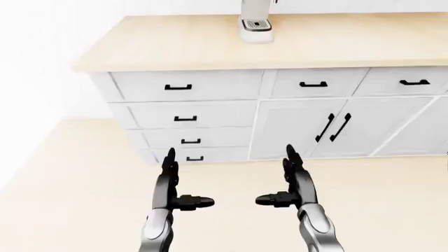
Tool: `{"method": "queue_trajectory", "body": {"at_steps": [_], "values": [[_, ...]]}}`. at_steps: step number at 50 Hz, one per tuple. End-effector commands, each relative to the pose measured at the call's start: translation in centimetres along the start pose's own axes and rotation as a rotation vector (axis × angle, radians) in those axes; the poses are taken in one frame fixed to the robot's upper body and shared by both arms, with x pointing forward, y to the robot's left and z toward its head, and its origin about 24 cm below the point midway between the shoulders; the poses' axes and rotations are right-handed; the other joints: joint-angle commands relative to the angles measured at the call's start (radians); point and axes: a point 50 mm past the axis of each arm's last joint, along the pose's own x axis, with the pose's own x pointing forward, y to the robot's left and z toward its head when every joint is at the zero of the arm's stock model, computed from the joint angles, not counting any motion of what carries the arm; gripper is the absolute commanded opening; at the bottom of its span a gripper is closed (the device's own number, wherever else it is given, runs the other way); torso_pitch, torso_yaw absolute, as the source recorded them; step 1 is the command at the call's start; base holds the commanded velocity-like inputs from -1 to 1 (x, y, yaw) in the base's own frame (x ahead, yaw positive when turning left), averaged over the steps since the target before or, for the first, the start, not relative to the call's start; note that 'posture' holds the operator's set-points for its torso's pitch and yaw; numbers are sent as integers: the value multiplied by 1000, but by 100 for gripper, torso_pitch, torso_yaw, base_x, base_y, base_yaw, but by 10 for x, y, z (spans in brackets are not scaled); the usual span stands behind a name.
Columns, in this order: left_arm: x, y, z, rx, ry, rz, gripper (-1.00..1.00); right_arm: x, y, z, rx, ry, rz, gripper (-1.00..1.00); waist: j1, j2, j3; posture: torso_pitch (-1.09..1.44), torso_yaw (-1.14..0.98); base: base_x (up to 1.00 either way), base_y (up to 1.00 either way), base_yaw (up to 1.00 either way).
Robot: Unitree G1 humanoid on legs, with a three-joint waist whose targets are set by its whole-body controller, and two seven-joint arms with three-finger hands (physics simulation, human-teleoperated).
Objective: Navigate to the stove.
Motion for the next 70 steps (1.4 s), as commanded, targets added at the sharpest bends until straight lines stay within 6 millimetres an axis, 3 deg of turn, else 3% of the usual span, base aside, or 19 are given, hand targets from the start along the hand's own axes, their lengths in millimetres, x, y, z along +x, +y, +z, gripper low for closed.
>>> {"method": "queue_trajectory", "body": {"at_steps": [1, 3, 4, 5, 7, 8, 19, 23, 34, 38, 44, 52, 59, 70], "values": [[4, -1, 33, -1, -170, -9, 100, 4, 1, 32, -12, -159, 9, 100, -2, -8, -1, 0, 0, 0, 0, 0], [4, -1, 33, -1, -170, -9, 100, 5, 2, 31, -16, -156, 8, 100, 7, -1, -62, 0, 0, 0, 0, 0], [4, -1, 33, -1, -170, -9, 100, 5, 2, 31, -15, -157, 9, 100, 8, -2, -52, 0, 0, 0, 0, 0], [4, -1, 33, -2, -169, -9, 100, 4, 2, 31, -15, -156, 9, 100, 6, -6, -17, 0, 0, 0, 0, 0], [4, -1, 33, -2, -169, -9, 100, 4, 1, 31, -15, -156, 8, 100, 7, -8, -69, 0, 0, 0, 0, 0], [4, -1, 33, -2, -169, -9, 100, 4, 2, 31, -16, -155, 8, 100, 8, -8, -75, 0, 0, 0, 0, 0], [6, 0, 40, -7, -180, -12, 100, 2, 0, 42, -2, -169, 16, 100, 7, -4, -86, 0, 0, 0, 0, 0], [1, 3, 73, -87, -253, -4, 100, -3, -7, 61, -11, -217, -12, 100, 9, -5, -93, 0, 0, 0, 0, 0], [-41, 17, 160, -119, -455, 59, 100, -42, -10, 140, 4, -389, -40, 100, 9, -3, -90, 0, 0, 0, 0, 0], [-50, 22, 174, -95, -495, 109, 100, -49, -8, 150, -28, -405, -25, 100, 8, 0, -82, 0, 0, 0, 0, 0], [-62, 22, 187, -74, -542, 87, 100, -70, -10, 183, -51, -473, -45, 100, 10, 0, -77, 0, 0, 0, 0, 0], [-70, 25, 199, -73, -562, 87, 100, -79, -12, 205, -56, -531, -53, 100, 10, 0, -68, 0, 0, 0, 0, 0], [-88, 26, 222, -15, -619, 92, 100, -90, -16, 227, -39, -582, -48, 100, 12, -4, -63, 0, 0, 0, 0, 0], [-88, 27, 219, -36, -605, 97, 100, -94, -13, 222, -15, -603, -10, 100, 13, -11, -50, 0, 0, 0, 0, 0]]}}
